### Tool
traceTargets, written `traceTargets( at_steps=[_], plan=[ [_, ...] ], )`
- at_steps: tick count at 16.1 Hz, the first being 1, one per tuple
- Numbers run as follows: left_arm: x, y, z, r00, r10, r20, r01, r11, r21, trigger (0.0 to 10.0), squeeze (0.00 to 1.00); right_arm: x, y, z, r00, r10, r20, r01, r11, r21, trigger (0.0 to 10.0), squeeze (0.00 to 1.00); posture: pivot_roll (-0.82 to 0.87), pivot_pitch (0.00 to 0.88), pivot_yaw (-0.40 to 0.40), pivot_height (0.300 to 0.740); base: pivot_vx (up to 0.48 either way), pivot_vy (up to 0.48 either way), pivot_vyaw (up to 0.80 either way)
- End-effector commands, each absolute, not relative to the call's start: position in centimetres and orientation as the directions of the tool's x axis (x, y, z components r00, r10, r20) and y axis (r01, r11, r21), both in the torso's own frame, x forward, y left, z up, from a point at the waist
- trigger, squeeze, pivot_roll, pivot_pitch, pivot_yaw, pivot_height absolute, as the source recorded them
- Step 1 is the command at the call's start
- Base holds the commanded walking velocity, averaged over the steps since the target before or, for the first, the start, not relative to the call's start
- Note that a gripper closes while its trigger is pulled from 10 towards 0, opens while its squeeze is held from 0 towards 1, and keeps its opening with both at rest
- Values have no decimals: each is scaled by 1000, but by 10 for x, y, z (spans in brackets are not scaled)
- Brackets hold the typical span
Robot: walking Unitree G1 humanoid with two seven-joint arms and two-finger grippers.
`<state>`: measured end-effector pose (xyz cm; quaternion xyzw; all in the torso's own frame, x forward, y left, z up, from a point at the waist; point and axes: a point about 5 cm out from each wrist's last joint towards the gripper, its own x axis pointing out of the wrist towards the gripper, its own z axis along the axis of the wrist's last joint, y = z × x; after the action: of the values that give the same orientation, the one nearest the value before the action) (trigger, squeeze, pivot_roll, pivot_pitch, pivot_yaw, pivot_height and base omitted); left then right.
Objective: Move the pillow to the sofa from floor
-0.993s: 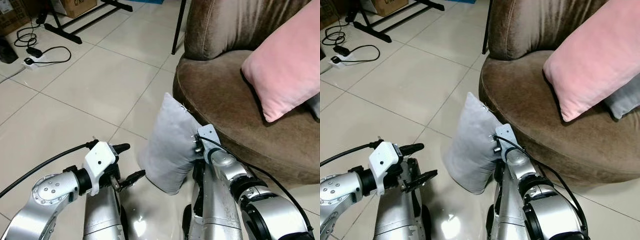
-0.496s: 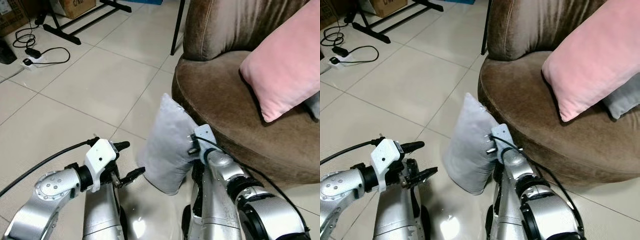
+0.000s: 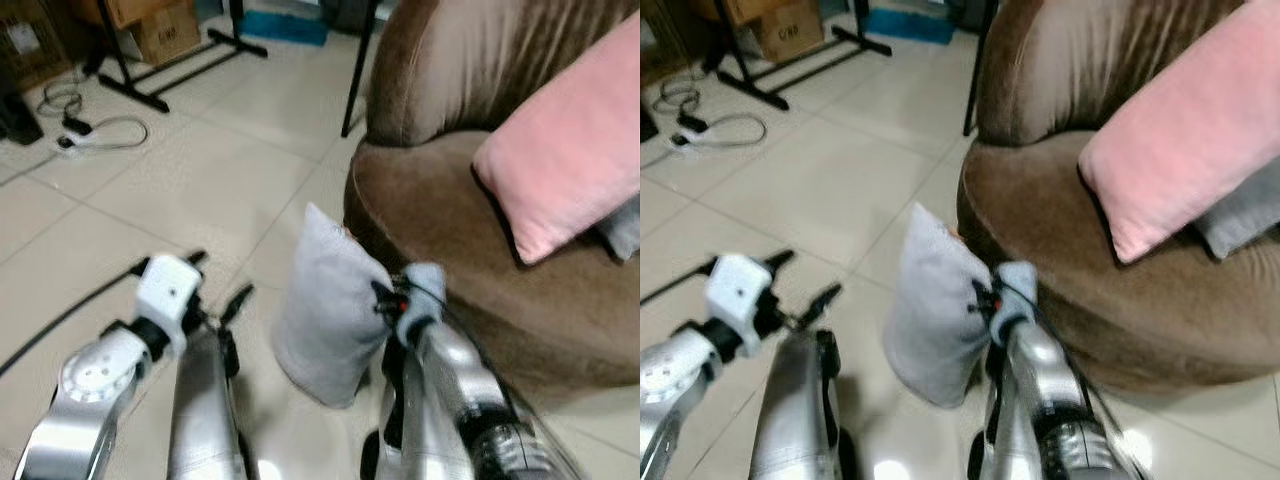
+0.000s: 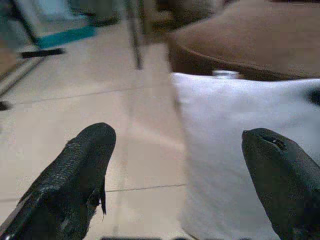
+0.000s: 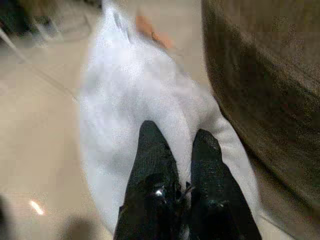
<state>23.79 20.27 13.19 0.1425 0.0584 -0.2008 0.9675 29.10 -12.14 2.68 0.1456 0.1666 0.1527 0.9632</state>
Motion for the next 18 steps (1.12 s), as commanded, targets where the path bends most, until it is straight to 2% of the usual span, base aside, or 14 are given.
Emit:
traceTargets(
  at_steps=[1, 3, 5, 6, 8, 11, 13, 18],
  plan=[
    [239, 202, 138, 929, -345, -134, 369, 889, 272, 10000, 0, 298, -121, 55, 919, 362, -155, -289, 887, 361, 0, 0, 75, 0, -54, 446, 0, 0, 0],
    [243, 198, 145, 959, -275, -76, 285, 920, 269, 10000, 0, 288, -119, 82, 923, 384, -34, -338, 848, 408, 0, 0, 66, 0, -57, 446, 0, 0, 0],
    [242, 198, 142, 968, -238, -76, 250, 930, 270, 10000, 0, 285, -120, 91, 926, 377, 8, -348, 846, 405, 0, 0, 62, 0, -54, 446, 0, 0, 0],
    [243, 198, 139, 973, -217, -77, 230, 936, 266, 10000, 0, 282, -121, 93, 927, 373, -33, -333, 860, 386, 10000, 0, 54, 0, -46, 446, 0, 0, 0],
    [259, 193, 141, 965, -252, -67, 261, 924, 281, 10000, 0, 286, -127, 99, 930, 367, -27, -327, 859, 394, 10000, 0, 20, 0, -19, 451, 0, 0, 0],
    [275, 190, 147, 963, -266, -37, 265, 918, 296, 10000, 0, 285, -139, 108, 957, 291, -16, -258, 873, 414, 10000, 0, 37, 0, -6, 486, 0, 0, 0],
    [274, 191, 148, 973, -228, -33, 227, 927, 300, 10000, 0, 282, -137, 105, 964, 264, -39, -219, 866, 449, 10000, 0, 57, 0, -4, 506, 0, 0, 0],
    [268, 195, 147, 973, -228, -32, 227, 926, 301, 10000, 0, 279, -130, 111, 964, 260, -51, -207, 861, 465, 10000, 0, 49, 0, 4, 551, 0, 0, 0]
  ],
)
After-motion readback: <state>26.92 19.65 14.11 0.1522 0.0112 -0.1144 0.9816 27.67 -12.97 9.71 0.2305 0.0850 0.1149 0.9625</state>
